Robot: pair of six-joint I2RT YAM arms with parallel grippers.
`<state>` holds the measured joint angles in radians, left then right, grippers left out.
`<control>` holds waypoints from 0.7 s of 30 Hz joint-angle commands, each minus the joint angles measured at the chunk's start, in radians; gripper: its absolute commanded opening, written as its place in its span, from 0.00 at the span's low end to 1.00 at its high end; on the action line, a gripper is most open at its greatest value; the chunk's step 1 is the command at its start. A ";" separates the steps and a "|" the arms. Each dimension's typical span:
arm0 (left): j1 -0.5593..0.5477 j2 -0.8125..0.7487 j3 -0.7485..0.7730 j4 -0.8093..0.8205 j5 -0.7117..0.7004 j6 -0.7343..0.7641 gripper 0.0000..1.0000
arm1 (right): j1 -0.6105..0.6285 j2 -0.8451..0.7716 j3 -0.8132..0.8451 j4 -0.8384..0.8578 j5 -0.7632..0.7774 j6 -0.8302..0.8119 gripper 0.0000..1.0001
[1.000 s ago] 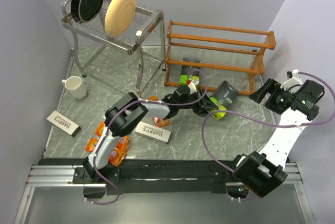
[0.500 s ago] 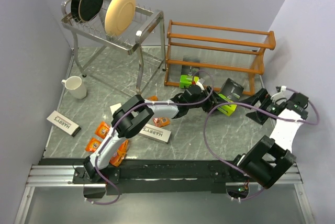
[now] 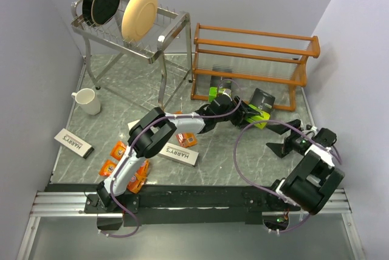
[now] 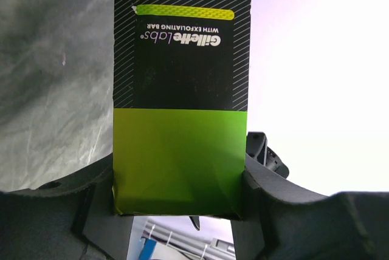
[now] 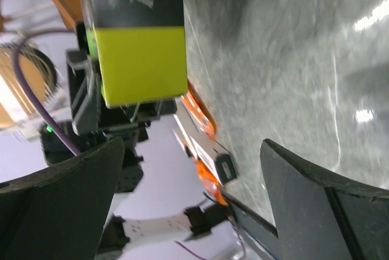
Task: Place and organize the shaving razors onto the shelf
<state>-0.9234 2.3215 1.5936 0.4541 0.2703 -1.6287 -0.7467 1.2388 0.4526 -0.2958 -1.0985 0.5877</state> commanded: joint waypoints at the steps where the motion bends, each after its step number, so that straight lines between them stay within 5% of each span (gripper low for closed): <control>1: 0.003 -0.056 0.049 0.101 -0.008 0.000 0.01 | 0.046 0.019 -0.025 0.334 -0.038 0.231 1.00; 18: -0.038 -0.036 0.026 0.078 -0.023 -0.002 0.01 | 0.171 0.157 -0.084 0.834 -0.021 0.561 0.97; 21: -0.048 -0.033 0.035 0.064 -0.033 0.003 0.01 | 0.210 0.188 -0.043 0.781 -0.012 0.542 0.95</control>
<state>-0.9470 2.3215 1.5936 0.4519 0.2420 -1.6211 -0.5800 1.4010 0.3820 0.4225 -1.1172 1.1057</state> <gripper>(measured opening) 0.572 0.956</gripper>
